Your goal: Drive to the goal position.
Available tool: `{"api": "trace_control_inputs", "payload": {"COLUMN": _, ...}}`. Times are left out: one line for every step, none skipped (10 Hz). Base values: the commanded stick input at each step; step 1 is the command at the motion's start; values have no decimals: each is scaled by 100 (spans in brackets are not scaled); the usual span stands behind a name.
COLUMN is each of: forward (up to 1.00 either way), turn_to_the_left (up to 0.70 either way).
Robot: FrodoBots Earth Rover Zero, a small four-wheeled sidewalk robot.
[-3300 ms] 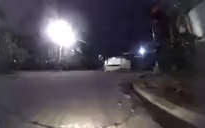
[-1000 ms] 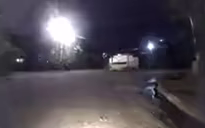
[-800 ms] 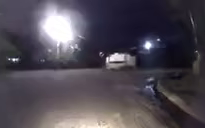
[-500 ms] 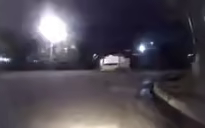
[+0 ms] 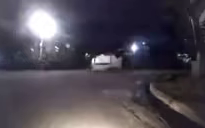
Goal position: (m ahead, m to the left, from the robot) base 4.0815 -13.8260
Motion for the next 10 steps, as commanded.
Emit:
{"api": "trace_control_inputs", "payload": {"forward": 70, "turn_to_the_left": 0}}
{"api": "trace_control_inputs", "payload": {"forward": 70, "turn_to_the_left": 0}}
{"api": "trace_control_inputs", "payload": {"forward": 70, "turn_to_the_left": 0}}
{"api": "trace_control_inputs", "payload": {"forward": 70, "turn_to_the_left": 0}}
{"api": "trace_control_inputs", "payload": {"forward": 70, "turn_to_the_left": 0}}
{"api": "trace_control_inputs", "payload": {"forward": 70, "turn_to_the_left": 0}}
{"api": "trace_control_inputs", "payload": {"forward": 70, "turn_to_the_left": 0}}
{"api": "trace_control_inputs", "payload": {"forward": 70, "turn_to_the_left": 0}}
{"api": "trace_control_inputs", "payload": {"forward": 70, "turn_to_the_left": 0}}
{"api": "trace_control_inputs", "payload": {"forward": 70, "turn_to_the_left": -24}}
